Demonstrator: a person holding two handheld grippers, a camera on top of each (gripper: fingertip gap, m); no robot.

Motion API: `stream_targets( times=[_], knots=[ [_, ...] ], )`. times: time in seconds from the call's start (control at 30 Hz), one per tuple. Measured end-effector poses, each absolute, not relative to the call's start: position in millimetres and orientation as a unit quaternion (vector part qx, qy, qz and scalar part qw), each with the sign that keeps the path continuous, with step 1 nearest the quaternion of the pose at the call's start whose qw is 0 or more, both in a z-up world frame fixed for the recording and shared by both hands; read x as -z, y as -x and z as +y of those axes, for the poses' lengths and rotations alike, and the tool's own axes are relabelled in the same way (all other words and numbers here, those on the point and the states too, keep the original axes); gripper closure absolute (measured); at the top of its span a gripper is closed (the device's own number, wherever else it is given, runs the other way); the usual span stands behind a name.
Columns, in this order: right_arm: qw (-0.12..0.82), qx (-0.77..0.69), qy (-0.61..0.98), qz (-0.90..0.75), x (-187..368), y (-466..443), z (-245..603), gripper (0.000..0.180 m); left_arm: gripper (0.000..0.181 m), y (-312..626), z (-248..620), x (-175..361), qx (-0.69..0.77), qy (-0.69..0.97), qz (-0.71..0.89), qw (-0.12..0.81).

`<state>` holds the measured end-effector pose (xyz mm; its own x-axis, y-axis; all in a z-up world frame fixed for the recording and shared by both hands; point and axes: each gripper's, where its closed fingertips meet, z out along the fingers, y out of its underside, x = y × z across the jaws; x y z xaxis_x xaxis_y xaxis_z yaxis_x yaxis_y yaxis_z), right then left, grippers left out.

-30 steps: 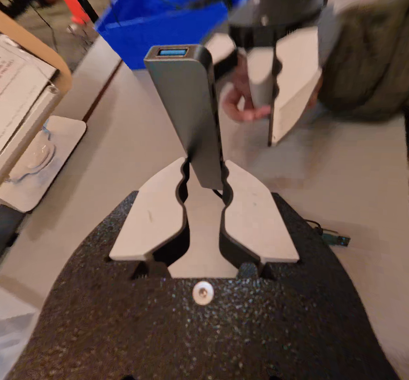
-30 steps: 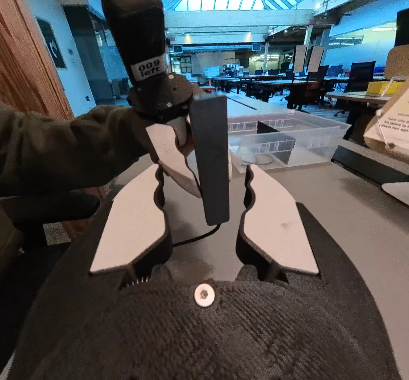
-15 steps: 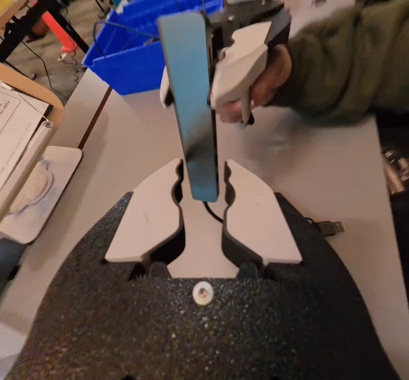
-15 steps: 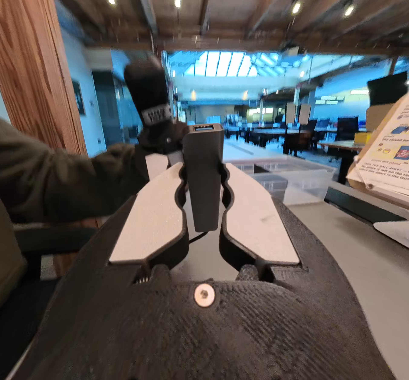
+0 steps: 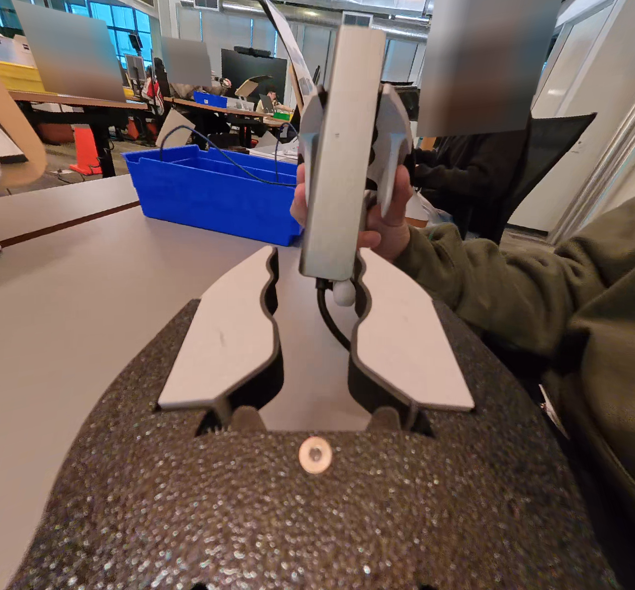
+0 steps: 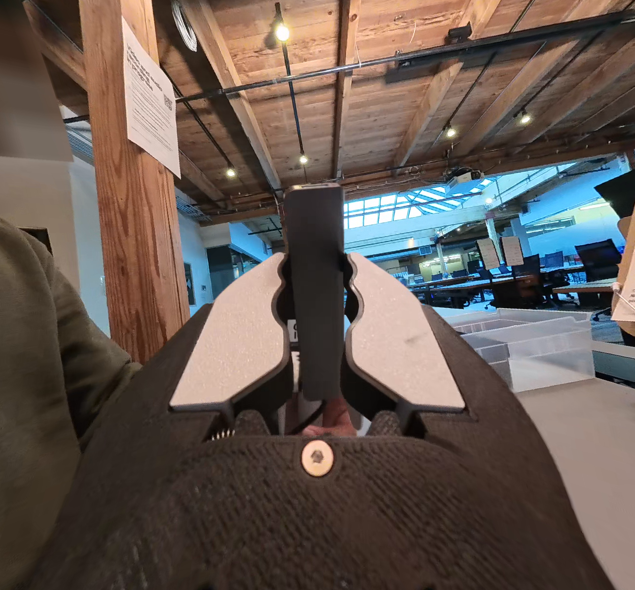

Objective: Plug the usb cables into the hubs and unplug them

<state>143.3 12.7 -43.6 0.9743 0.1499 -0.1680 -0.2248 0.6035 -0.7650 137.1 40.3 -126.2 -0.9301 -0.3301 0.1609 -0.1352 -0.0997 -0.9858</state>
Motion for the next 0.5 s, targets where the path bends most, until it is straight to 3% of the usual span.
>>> stream_targets(
  times=[0.17,0.43,0.5],
  knots=[
    [0.901,-0.105,0.417,0.052,41,-147,9,0.15,0.151,-134,29,127,0.731,0.164,0.658,0.069],
    [0.868,-0.088,0.487,0.053,59,-149,2,0.15,0.152,-137,39,132,0.678,0.15,0.711,0.113],
    [0.834,-0.058,0.546,0.055,72,-153,1,0.139,0.152,-138,50,130,0.644,0.139,0.742,0.122]
  ],
)
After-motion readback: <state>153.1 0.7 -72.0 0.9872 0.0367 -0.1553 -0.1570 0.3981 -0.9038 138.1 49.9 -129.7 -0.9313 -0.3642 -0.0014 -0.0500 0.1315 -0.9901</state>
